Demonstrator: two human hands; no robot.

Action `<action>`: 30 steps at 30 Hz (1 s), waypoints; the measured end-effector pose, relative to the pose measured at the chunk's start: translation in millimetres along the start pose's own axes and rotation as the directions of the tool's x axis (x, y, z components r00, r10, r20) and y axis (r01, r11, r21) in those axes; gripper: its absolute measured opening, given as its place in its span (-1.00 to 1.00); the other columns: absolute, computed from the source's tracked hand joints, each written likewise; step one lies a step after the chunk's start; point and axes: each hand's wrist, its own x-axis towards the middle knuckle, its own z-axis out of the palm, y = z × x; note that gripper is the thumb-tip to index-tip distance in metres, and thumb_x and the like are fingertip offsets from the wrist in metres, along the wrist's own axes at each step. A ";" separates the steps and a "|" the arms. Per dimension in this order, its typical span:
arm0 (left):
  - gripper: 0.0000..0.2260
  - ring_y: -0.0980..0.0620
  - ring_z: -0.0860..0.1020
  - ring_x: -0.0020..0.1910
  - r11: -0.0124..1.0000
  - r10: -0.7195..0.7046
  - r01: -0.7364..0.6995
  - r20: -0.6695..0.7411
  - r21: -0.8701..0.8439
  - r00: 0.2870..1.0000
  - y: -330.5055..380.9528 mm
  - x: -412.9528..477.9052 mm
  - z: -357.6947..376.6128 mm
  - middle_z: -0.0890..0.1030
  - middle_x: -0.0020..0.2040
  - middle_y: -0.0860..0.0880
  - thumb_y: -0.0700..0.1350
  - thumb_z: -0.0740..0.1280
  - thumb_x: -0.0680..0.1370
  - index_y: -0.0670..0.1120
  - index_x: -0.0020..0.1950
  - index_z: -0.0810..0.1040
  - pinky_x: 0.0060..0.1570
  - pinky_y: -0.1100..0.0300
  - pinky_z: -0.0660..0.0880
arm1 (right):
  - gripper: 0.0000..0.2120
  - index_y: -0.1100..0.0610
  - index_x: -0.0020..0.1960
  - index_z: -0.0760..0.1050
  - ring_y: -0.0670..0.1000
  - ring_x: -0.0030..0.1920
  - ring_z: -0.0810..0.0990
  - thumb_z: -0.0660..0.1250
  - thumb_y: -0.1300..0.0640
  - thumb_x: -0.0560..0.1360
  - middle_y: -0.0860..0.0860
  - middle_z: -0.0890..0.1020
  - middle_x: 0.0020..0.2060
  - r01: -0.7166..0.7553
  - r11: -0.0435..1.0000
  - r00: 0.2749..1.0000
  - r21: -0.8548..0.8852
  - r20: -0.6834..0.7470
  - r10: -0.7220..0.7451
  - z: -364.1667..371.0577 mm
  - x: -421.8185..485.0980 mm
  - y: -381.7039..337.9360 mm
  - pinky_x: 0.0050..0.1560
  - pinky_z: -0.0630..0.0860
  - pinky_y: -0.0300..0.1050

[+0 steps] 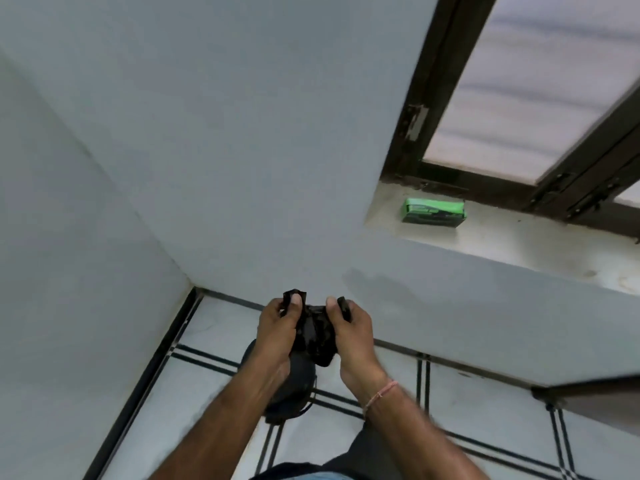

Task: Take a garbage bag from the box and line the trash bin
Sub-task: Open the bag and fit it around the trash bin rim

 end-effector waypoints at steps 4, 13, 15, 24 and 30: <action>-0.87 -0.15 0.68 0.05 0.996 -0.016 0.015 0.010 0.083 1.000 0.8 -24.6 -92.8 0.69 0.14 -0.23 -0.09 0.26 0.72 -0.08 0.19 0.57 0.03 -0.05 0.66 | -0.71 0.15 -0.19 0.53 0.05 -0.24 0.59 0.44 -0.01 0.60 0.08 0.60 -0.29 0.050 0.998 0.994 -0.032 -0.100 -0.053 62.2 -58.6 22.4 -0.13 0.58 0.02; -0.78 0.02 0.72 -0.30 0.987 -0.012 -0.022 0.209 0.161 0.978 27.9 -93.5 -198.7 0.76 -0.24 -0.08 -0.01 0.51 0.55 -0.18 -0.06 0.70 -0.44 0.32 0.53 | -0.78 0.24 -0.07 0.60 0.07 -0.14 0.66 0.49 0.07 0.58 0.12 0.68 -0.20 0.125 0.992 0.992 -0.030 -0.015 -0.126 111.7 -134.7 25.7 0.02 0.64 0.03; -0.80 0.08 0.68 -0.44 0.993 -0.019 -0.001 0.179 0.115 0.984 23.3 -98.9 -209.2 0.71 -0.38 -0.03 -0.07 0.47 0.59 -0.20 -0.09 0.65 -0.51 0.31 0.51 | -0.76 0.33 0.08 0.62 0.15 -0.02 0.74 0.49 0.15 0.57 0.23 0.74 -0.06 0.040 0.999 0.998 0.029 0.048 -0.041 103.6 -145.9 27.9 0.12 0.67 0.06; -0.74 -0.09 0.52 -0.48 0.975 -0.038 -0.017 0.243 0.221 0.969 -9.4 -117.2 -231.5 0.63 -0.30 -0.20 -0.01 0.42 0.63 -0.22 -0.03 0.62 -0.48 0.18 0.40 | -0.79 0.30 0.06 0.66 0.32 0.07 0.73 0.43 0.13 0.62 0.25 0.76 -0.02 0.034 0.997 0.996 0.065 -0.089 -0.028 77.5 -177.8 54.9 0.18 0.64 0.32; -0.68 0.07 0.74 0.00 0.936 0.048 -0.192 0.433 0.295 0.900 -9.9 -136.6 -242.4 0.75 0.07 0.01 0.18 0.39 0.59 0.03 0.23 0.60 -0.07 0.16 0.65 | -0.80 0.25 0.00 0.69 0.16 -0.07 0.75 0.43 0.10 0.62 0.19 0.76 -0.11 0.140 0.987 0.983 -0.079 0.129 -0.129 89.7 -193.5 53.2 0.03 0.65 0.12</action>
